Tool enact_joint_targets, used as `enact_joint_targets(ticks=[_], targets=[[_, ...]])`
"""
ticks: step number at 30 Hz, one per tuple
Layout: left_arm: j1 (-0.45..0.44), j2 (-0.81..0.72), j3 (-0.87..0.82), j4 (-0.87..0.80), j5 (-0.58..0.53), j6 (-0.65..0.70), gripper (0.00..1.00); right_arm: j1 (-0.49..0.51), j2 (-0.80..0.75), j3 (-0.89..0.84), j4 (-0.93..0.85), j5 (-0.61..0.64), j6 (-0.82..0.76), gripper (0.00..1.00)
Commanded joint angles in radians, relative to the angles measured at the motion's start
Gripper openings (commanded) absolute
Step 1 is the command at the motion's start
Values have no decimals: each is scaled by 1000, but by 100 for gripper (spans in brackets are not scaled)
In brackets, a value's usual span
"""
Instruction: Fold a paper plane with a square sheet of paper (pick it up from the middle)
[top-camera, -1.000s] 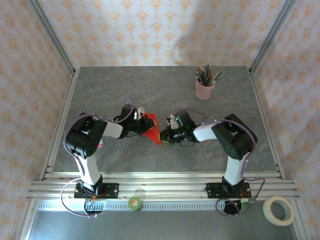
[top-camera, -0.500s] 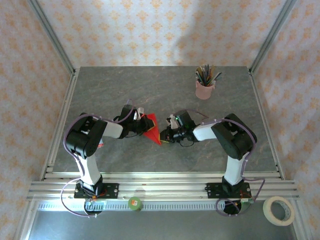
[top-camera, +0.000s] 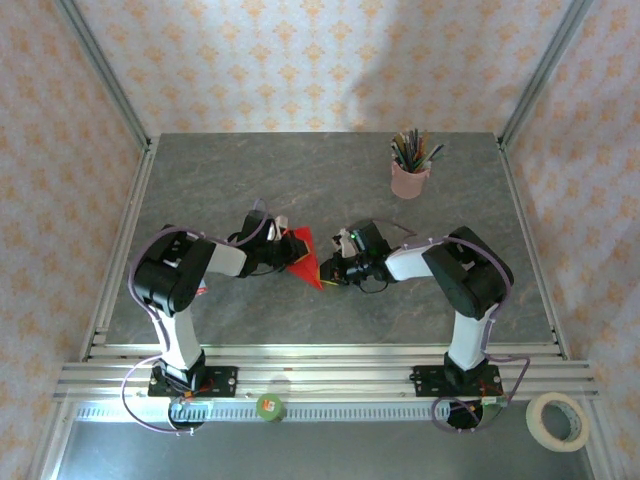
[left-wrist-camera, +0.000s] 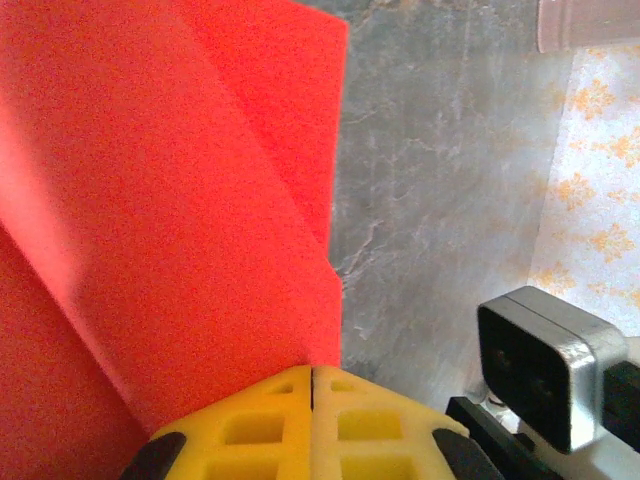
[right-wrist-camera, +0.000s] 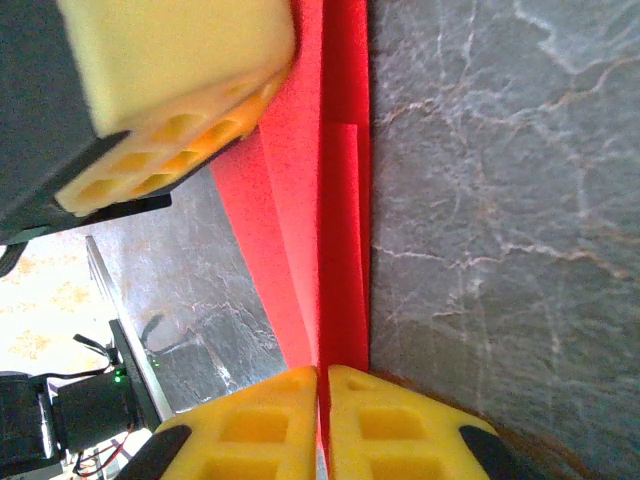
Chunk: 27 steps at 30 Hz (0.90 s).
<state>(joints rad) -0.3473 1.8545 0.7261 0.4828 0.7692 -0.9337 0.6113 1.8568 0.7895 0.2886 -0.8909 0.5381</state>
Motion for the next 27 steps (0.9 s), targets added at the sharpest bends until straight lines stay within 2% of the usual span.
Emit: enact_joint_targets(ticks=[1, 13, 18, 27], targets=[[-6, 17, 5, -10, -31, 7, 6, -4, 38, -3, -91, 66, -23, 11], [-5, 15, 17, -14, -22, 19, 7, -4, 18, -5, -85, 69, -13, 13], [-5, 17, 22, -26, -15, 28, 7, -4, -35, -3, -83, 81, -11, 16], [-5, 9, 23, -24, -2, 34, 8, -3, -161, 17, -202, 227, -56, 24]])
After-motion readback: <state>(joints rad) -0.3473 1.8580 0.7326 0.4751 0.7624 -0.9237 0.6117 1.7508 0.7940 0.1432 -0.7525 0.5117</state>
